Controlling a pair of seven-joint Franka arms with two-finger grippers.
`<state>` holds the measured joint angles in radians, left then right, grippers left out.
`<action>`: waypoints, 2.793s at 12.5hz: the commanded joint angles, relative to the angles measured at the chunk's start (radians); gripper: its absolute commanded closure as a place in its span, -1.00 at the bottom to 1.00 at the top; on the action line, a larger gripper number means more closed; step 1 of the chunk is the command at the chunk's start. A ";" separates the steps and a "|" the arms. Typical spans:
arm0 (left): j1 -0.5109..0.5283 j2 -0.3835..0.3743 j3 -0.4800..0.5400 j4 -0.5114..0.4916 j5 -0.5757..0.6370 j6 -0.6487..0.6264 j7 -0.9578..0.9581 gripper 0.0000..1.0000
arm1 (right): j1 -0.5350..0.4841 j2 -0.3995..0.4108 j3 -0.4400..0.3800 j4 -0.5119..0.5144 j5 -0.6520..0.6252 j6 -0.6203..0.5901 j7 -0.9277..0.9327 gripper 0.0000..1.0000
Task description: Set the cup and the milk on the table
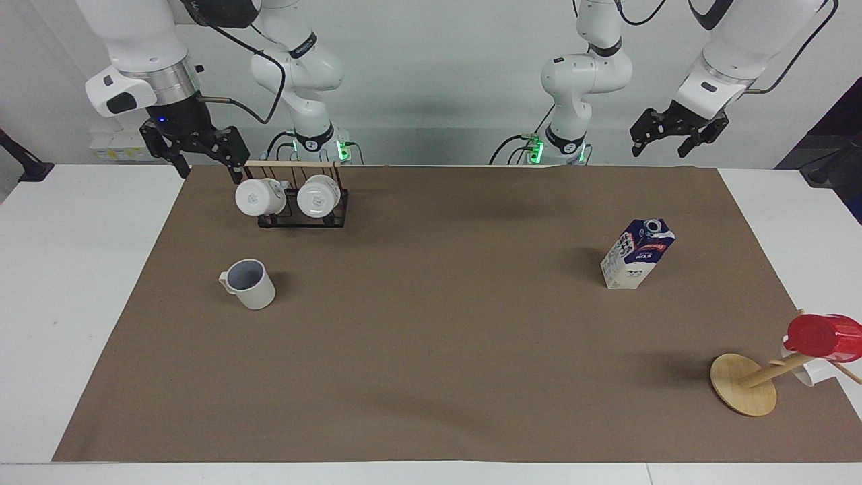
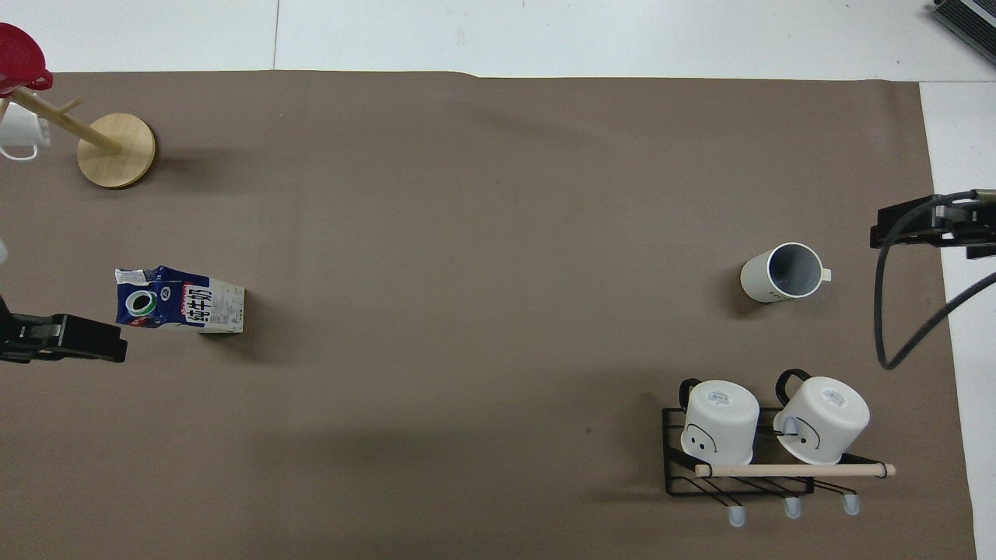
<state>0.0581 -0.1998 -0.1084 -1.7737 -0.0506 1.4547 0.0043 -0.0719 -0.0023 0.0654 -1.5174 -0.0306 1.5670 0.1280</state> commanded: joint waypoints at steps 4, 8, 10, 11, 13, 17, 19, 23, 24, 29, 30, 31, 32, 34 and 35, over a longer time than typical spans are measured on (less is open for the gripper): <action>-0.003 -0.018 0.003 -0.012 0.008 0.000 -0.003 -1.00 | -0.009 -0.016 0.005 -0.024 0.001 0.031 -0.022 -1.00; -0.003 -0.020 0.003 -0.016 0.008 0.000 -0.003 -1.00 | -0.009 -0.008 0.005 -0.026 0.001 0.031 -0.022 -1.00; -0.003 -0.020 0.003 -0.016 0.008 0.000 -0.004 -1.00 | -0.009 -0.005 0.005 -0.027 0.000 0.033 -0.025 -1.00; -0.003 -0.020 0.003 -0.018 0.008 0.000 -0.004 -1.00 | -0.012 -0.004 0.005 -0.030 0.001 0.034 -0.028 -1.00; -0.003 -0.021 0.003 -0.020 0.008 0.001 -0.004 -1.00 | -0.015 -0.005 0.005 -0.049 0.001 0.064 -0.031 -1.00; -0.001 -0.021 0.004 -0.020 0.006 0.001 -0.004 -1.00 | -0.017 -0.004 0.005 -0.099 0.001 0.129 -0.030 -1.00; -0.001 -0.021 0.004 -0.021 0.006 0.001 -0.004 -1.00 | -0.019 0.002 0.005 -0.127 0.001 0.165 -0.030 -1.00; -0.003 -0.021 0.004 -0.021 0.006 0.001 -0.004 -1.00 | -0.019 0.004 0.005 -0.229 0.001 0.264 -0.021 -1.00; -0.001 -0.021 0.004 -0.021 0.006 0.001 -0.004 -1.00 | -0.019 0.005 0.005 -0.280 0.001 0.321 -0.019 -1.00; -0.001 -0.021 0.004 -0.021 0.006 0.001 -0.006 -1.00 | -0.020 0.022 0.005 -0.401 0.001 0.424 -0.021 -1.00; -0.003 -0.021 0.004 -0.021 0.006 0.003 -0.006 -1.00 | -0.022 0.028 0.005 -0.427 0.001 0.456 -0.025 -1.00; -0.001 -0.021 0.004 -0.021 0.006 0.003 -0.006 -1.00 | -0.022 0.039 0.005 -0.443 0.001 0.484 -0.027 -1.00; -0.001 -0.021 0.004 -0.021 0.006 0.003 -0.006 -1.00 | -0.022 0.054 0.005 -0.446 0.001 0.510 -0.027 -1.00; -0.003 -0.021 0.004 -0.021 0.006 0.003 -0.006 -1.00 | -0.022 0.083 0.005 -0.446 0.001 0.556 -0.025 -1.00; -0.003 -0.021 0.004 -0.021 0.006 0.003 -0.006 -1.00 | -0.019 0.102 0.005 -0.446 0.000 0.565 -0.022 -1.00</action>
<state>0.0581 -0.1998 -0.1078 -1.7745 -0.0506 1.4546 0.0028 -0.0790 0.0786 0.0629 -1.9551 -0.0306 2.0990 0.1280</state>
